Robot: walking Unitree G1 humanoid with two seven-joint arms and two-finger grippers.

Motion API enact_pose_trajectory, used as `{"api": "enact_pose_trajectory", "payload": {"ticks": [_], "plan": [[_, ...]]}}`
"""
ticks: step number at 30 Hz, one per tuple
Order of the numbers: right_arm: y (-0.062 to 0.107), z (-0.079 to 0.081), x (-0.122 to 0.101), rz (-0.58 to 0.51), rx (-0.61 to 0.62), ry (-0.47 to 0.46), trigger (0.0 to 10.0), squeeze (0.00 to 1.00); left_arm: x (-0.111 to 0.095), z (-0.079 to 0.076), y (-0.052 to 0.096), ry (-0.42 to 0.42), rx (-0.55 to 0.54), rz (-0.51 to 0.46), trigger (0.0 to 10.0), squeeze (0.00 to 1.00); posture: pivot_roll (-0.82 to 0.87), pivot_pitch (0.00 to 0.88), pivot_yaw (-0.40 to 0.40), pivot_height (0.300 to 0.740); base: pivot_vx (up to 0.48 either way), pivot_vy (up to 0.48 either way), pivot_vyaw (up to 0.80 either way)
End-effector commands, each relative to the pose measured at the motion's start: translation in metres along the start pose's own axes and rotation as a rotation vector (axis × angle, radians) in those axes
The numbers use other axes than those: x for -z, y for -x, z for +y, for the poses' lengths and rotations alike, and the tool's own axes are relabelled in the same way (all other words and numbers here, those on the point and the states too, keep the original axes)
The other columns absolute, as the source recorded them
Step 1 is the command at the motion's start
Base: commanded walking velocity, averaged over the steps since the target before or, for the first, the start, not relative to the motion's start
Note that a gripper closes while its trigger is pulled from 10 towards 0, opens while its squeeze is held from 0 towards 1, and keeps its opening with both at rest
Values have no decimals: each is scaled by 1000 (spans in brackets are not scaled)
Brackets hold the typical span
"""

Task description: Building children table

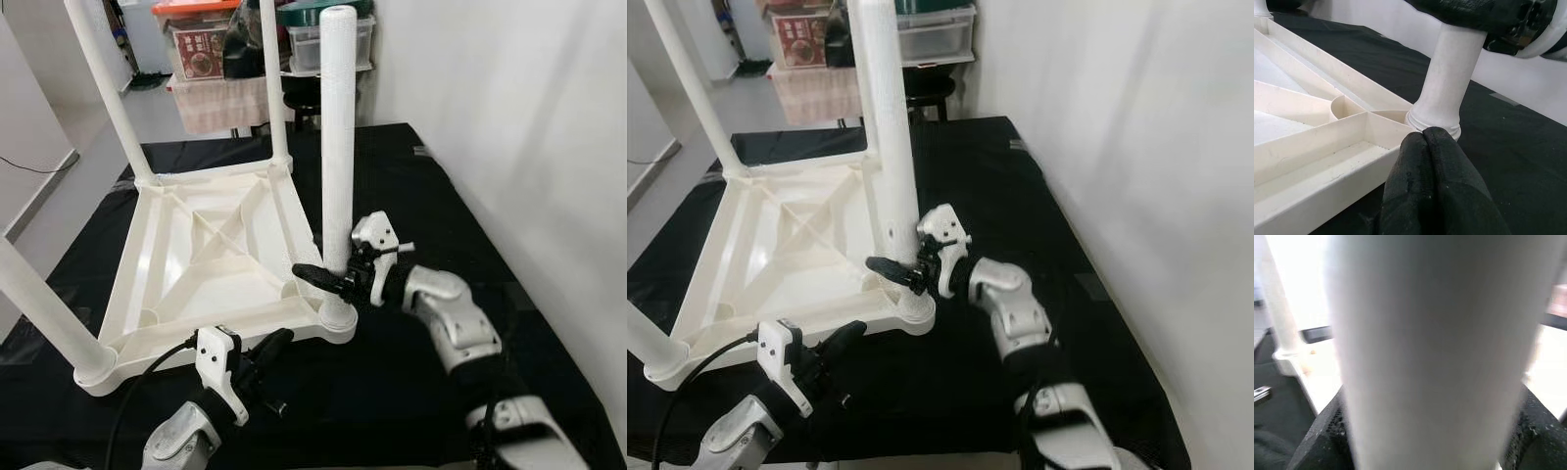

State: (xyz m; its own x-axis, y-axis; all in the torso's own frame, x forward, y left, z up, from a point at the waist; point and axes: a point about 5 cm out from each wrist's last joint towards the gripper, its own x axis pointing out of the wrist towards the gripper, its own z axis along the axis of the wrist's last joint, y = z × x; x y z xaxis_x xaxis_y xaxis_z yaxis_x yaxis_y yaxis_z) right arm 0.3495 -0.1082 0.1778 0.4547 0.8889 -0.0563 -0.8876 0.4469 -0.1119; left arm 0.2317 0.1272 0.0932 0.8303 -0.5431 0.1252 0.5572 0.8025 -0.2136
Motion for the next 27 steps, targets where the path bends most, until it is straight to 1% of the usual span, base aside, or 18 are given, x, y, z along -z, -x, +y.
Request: {"api": "enact_pose_trajectory", "payload": {"ticks": [1,2,6,7,8,9,10,18,19,20,22,24,25,26,27], "plan": [[-3,2,-1,-3,-67,6,10000,0,5,1,1,8,-9,14,10000,0,20,0,21,740,0,0,0],[-2,0,-3,3,-90,23,10000,0,5,1,1,8,-9,14,10000,0,22,0,17,740,0,0,0],[2,-3,-6,8,-168,2,10000,0,5,1,1,8,-9,14,10000,0,23,0,16,740,0,0,0],[2,-3,-6,8,-168,2,10000,0,5,1,1,8,-9,14,10000,0,23,0,16,740,0,0,0],[4,-5,-6,6,-174,-11,1098,0,5,1,1,8,-9,13,10000,0,23,0,16,740,0,0,0],[4,-5,-6,6,-174,-11,1098,0,5,1,1,8,-9,13,10000,0,23,0,16,740,0,0,0],[5,-7,-6,0,-182,-25,0,0,5,0,0,8,-9,12,10000,0,23,0,14,740,0,0,0],[10,-9,0,-9,-179,-43,0,0,5,0,0,9,-10,10,10000,0,21,0,18,740,0,0,0],[14,-9,3,-16,-171,-49,0,0,5,0,0,11,-8,10,10000,0,15,0,24,740,0,0,0],[14,-9,3,-16,-171,-49,0,0,5,0,0,11,-8,10,10000,0,15,0,24,740,0,0,0],[26,-8,12,-14,-106,-62,0,0,5,0,1,13,-7,9,10000,0,9,0,20,740,0,0,0],[26,-8,12,-14,-106,-62,0,0,5,0,1,13,-7,9,10000,0,9,0,20,740,0,0,0],[34,-6,32,62,100,-88,0,0,4,0,3,11,-9,8,10000,0,5,0,6,740,0,0,0],[34,-6,32,62,100,-88,0,0,4,0,3,11,-9,8,10000,0,5,0,6,740,0,0,0],[36,-4,39,90,186,-95,0,0,3,0,5,9,-10,7,10000,0,5,0,6,740,0,0,0]]}}
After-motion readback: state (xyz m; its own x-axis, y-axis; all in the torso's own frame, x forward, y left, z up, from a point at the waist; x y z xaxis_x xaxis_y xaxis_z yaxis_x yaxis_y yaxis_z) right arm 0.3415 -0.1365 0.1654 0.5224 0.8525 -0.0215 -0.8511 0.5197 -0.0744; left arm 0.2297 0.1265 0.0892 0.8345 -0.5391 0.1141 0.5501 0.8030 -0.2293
